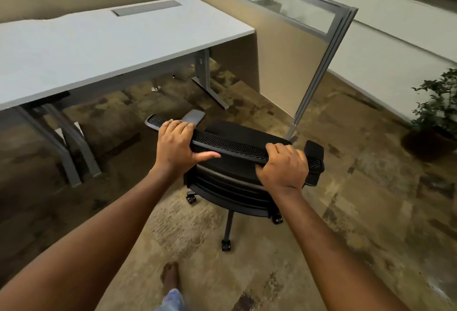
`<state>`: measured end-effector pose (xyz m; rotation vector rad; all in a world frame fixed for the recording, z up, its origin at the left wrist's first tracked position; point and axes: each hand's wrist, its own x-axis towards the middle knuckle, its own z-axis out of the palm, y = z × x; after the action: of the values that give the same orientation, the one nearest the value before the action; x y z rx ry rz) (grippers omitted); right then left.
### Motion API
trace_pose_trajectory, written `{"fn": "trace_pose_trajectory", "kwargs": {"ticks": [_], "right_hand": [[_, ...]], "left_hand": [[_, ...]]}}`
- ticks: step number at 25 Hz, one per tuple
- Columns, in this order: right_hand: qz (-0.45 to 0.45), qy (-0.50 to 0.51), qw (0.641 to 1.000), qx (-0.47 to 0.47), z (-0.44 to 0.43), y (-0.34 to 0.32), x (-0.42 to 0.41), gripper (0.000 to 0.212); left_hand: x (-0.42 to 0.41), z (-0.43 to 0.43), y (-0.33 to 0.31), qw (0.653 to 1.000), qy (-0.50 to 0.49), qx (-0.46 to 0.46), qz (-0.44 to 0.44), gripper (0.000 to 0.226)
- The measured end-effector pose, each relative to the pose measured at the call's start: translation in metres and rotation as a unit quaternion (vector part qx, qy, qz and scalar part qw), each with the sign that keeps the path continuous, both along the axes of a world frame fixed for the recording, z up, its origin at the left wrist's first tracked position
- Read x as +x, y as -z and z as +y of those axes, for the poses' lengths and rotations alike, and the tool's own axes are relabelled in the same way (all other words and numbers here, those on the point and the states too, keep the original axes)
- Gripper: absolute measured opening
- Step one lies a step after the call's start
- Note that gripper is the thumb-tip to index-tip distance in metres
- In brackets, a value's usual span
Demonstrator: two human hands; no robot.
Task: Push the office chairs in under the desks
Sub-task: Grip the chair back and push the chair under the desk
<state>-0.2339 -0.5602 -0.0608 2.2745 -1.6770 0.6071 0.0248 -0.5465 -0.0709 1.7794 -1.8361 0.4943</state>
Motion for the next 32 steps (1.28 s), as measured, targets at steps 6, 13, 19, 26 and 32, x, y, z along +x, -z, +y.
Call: {"fn": "trace_pose_trajectory", "kwargs": {"ticks": [6, 13, 19, 26, 32], "right_hand": [[0.002, 0.009, 1.0, -0.001, -0.064, 0.002, 0.054, 0.035], [-0.001, 0.021, 1.0, 0.01, -0.129, 0.004, 0.126, 0.034], [0.011, 0.015, 0.999, 0.032, -0.171, -0.002, 0.182, 0.034], [0.029, -0.003, 0.998, 0.05, -0.2, -0.006, 0.21, 0.034], [0.056, -0.001, 0.996, 0.065, -0.209, -0.011, 0.219, 0.047]], "left_hand": [[0.052, -0.057, 0.004, 1.0, -0.013, -0.026, 0.007, 0.09], [0.123, -0.114, 0.006, 1.0, -0.019, -0.011, 0.022, 0.089], [0.177, -0.149, 0.005, 0.999, -0.028, 0.008, 0.026, 0.088], [0.205, -0.173, 0.004, 0.998, -0.026, 0.003, 0.058, 0.091], [0.213, -0.18, -0.002, 0.996, -0.059, 0.042, 0.045, 0.084]]}}
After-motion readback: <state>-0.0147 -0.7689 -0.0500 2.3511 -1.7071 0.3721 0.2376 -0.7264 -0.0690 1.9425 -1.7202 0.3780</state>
